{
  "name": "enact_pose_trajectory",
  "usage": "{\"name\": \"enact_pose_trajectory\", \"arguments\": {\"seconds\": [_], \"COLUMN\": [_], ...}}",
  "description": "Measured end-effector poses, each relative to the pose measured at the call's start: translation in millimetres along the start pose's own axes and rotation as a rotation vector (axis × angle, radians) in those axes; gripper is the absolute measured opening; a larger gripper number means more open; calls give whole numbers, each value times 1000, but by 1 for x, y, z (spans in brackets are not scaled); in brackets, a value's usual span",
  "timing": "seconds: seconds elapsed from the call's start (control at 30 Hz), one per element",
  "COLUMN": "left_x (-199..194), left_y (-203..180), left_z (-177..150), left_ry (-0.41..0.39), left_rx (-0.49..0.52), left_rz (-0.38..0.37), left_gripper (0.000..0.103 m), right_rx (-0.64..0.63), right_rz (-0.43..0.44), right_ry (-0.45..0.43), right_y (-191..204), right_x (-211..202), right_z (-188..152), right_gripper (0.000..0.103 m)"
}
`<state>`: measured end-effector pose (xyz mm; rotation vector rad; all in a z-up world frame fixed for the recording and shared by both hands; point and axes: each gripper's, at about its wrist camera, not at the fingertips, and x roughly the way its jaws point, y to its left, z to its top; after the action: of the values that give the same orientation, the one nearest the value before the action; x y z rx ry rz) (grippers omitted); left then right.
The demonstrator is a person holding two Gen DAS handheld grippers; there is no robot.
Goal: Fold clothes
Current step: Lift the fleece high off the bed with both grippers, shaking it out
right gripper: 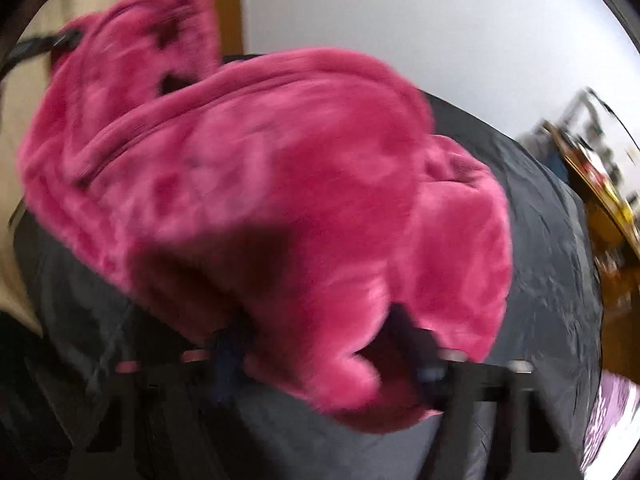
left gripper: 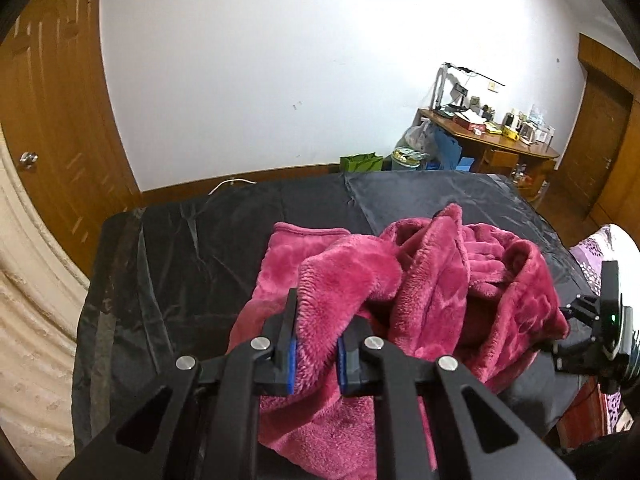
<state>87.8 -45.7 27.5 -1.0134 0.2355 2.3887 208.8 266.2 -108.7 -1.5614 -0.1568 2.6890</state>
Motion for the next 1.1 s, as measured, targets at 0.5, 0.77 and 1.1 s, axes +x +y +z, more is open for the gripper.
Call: {"name": "enact_pose_trajectory", "arguments": {"seconds": [0.5,0.77,1.1], "left_x": [-63,-115,-190], "left_y": [6,6,5], "left_z": [24,36,45], "left_ry": [-166,-288,-456], "left_rx": [-120,-177,-220], "left_rz": [15,3,-5], "left_gripper": [16,16,16], "right_rx": [193,230,251], "right_rz": [-209,-218,-221], "right_ry": [-424,-584,-762], "right_y": [-19,-20,-12], "right_x": [-108,-162,-238], "right_z": [82,102,106], "right_gripper": [20,20,20]}}
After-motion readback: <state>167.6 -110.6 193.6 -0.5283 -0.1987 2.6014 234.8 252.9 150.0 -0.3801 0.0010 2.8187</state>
